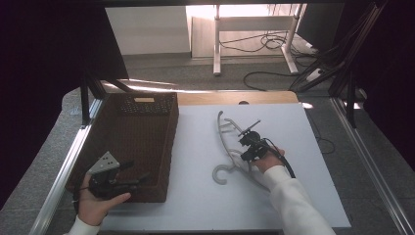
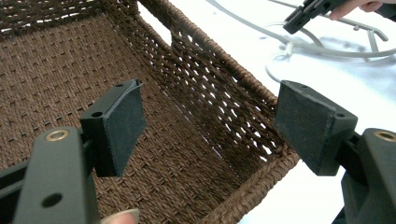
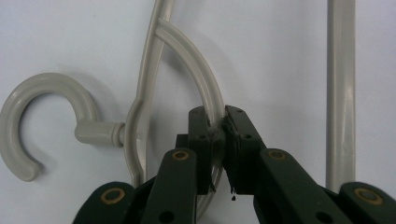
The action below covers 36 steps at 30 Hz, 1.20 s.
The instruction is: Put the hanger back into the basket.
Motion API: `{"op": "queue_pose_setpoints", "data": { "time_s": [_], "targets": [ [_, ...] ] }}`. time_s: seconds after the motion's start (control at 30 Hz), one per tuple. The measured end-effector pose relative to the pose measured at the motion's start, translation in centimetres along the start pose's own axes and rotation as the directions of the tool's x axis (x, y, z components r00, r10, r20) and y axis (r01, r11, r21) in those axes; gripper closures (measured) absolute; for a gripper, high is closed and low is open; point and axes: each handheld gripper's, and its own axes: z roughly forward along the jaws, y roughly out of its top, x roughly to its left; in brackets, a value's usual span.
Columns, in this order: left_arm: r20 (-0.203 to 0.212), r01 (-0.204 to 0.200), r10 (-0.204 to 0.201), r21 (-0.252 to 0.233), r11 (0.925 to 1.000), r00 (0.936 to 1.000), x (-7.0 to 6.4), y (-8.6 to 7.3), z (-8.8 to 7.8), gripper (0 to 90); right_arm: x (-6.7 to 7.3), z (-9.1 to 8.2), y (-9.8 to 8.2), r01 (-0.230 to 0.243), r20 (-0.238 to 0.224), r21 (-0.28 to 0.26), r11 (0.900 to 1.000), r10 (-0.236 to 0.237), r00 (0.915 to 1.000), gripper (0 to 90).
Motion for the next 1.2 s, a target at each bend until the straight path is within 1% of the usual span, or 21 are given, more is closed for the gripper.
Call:
{"op": "queue_pose_setpoints", "data": {
  "time_s": [0.1, 0.17, 0.2, 0.27, 0.37, 0.43, 0.53, 0.57, 0.6, 0.63, 0.67, 0.77, 0.8, 0.87, 0.9, 0.97, 1.0, 1.03, 1.07, 1.13, 1.2],
  "targets": [
    [-0.002, -0.001, 0.001, 0.000, 1.0000, 1.0000, 0.1, 0.0, 0.0, 24.1, -0.1, -0.5, 0.1, -0.006, -0.007, -0.016, 1.000, 0.005, 1.0000, 82.3],
    [-0.003, 0.002, -0.002, 0.004, 1.0000, 1.0000, 0.1, -0.1, 0.1, 24.1, -0.2, -1.0, 0.3, -0.005, -0.022, -0.041, 0.999, 0.004, 0.9998, 82.3],
    [-0.003, 0.002, -0.002, 0.006, 1.0000, 1.0000, 0.1, -0.1, 0.1, 24.1, -0.3, -1.7, 0.4, -0.009, -0.048, -0.068, 0.998, 0.006, 0.9988, 82.3],
    [-0.003, 0.000, 0.000, 0.006, 1.0000, 1.0000, 0.0, -0.1, 0.1, 24.1, -0.4, -1.9, 0.5, -0.011, -0.058, -0.078, 0.997, 0.006, 0.9983, 82.3],
    [-0.001, -0.002, 0.002, 0.002, 1.0000, 1.0000, 0.0, 0.0, 0.0, 24.1, -0.7, -2.9, 0.5, -0.026, -0.077, -0.108, 0.994, 0.018, 0.9969, 82.4],
    [0.000, -0.002, 0.002, 0.002, 1.0000, 1.0000, -0.1, 0.0, 0.0, 24.1, -1.0, -3.9, 0.5, -0.049, -0.098, -0.147, 0.988, 0.035, 0.9945, 82.4],
    [0.001, -0.004, 0.004, 0.004, 1.0000, 1.0000, -0.1, 0.0, 0.1, 24.1, -1.2, -4.6, 0.4, -0.062, -0.114, -0.172, 0.983, 0.042, 0.9926, 82.4],
    [0.000, -0.004, 0.004, 0.005, 1.0000, 1.0000, -0.1, 0.0, 0.2, 24.1, -1.3, -5.3, 0.4, -0.073, -0.130, -0.198, 0.977, 0.048, 0.9904, 82.4],
    [0.000, -0.003, 0.003, 0.003, 1.0000, 1.0000, -0.1, 0.0, 0.2, 24.1, -1.3, -5.3, 0.4, -0.073, -0.130, -0.198, 0.977, 0.048, 0.9904, 82.4],
    [-0.001, -0.004, 0.004, 0.001, 1.0000, 1.0000, -0.2, 0.1, 0.3, 24.2, -1.3, -5.8, 0.5, -0.087, -0.148, -0.223, 0.971, 0.054, 0.9874, 82.4],
    [0.000, -0.004, 0.004, 0.001, 1.0000, 1.0000, -0.2, 0.1, 0.3, 24.2, -1.3, -5.8, 0.5, -0.087, -0.148, -0.223, 0.971, 0.054, 0.9874, 82.4],
    [0.003, -0.004, 0.004, -0.004, 1.0000, 1.0000, -0.3, 0.1, 0.3, 24.2, -1.2, -6.5, 0.7, -0.105, -0.166, -0.249, 0.963, 0.064, 0.9840, 82.4],
    [0.006, -0.001, 0.001, -0.007, 1.0000, 1.0000, -0.4, 0.2, 0.3, 24.3, -1.2, -6.7, 0.7, -0.120, -0.183, -0.263, 0.957, 0.073, 0.9804, 82.4],
    [0.007, -0.001, 0.001, -0.008, 1.0000, 1.0000, -0.4, 0.2, 0.3, 24.2, -1.2, -6.9, 0.7, -0.131, -0.190, -0.276, 0.952, 0.080, 0.9785, 82.4],
    [0.008, 0.001, -0.001, -0.009, 1.0000, 1.0000, -0.4, 0.2, 0.3, 24.2, -1.2, -6.9, 0.7, -0.131, -0.190, -0.276, 0.952, 0.080, 0.9785, 82.4],
    [0.011, 0.004, -0.004, -0.013, 0.9999, 0.9999, -0.5, 0.2, 0.3, 24.2, -1.3, -7.2, 0.6, -0.147, -0.200, -0.292, 0.945, 0.090, 0.9756, 82.4],
    [0.011, 0.004, -0.004, -0.013, 0.9999, 0.9999, -0.5, 0.2, 0.3, 24.2, -1.3, -7.2, 0.6, -0.147, -0.200, -0.292, 0.945, 0.090, 0.9756, 82.4],
    [0.012, 0.004, -0.004, -0.013, 0.9999, 0.9999, -0.5, 0.3, 0.3, 24.2, -1.3, -7.4, 0.6, -0.156, -0.209, -0.297, 0.942, 0.096, 0.9733, 82.4],
    [0.014, 0.004, -0.004, -0.015, 0.9999, 0.9999, -0.5, 0.4, 0.3, 24.2, -1.4, -7.7, 0.6, -0.178, -0.228, -0.309, 0.934, 0.109, 0.9676, 82.4],
    [0.016, 0.003, -0.003, -0.014, 0.9999, 0.9999, -0.6, 0.4, 0.3, 24.2, -1.5, -7.8, 0.6, -0.183, -0.231, -0.310, 0.933, 0.113, 0.9664, 82.4],
    [0.019, 0.000, 0.000, -0.014, 0.9999, 0.9998, -0.7, 0.5, 0.4, 24.2, -1.5, -8.0, 0.7, -0.194, -0.239, -0.322, 0.927, 0.119, 0.9639, 82.4]
  ]
}}
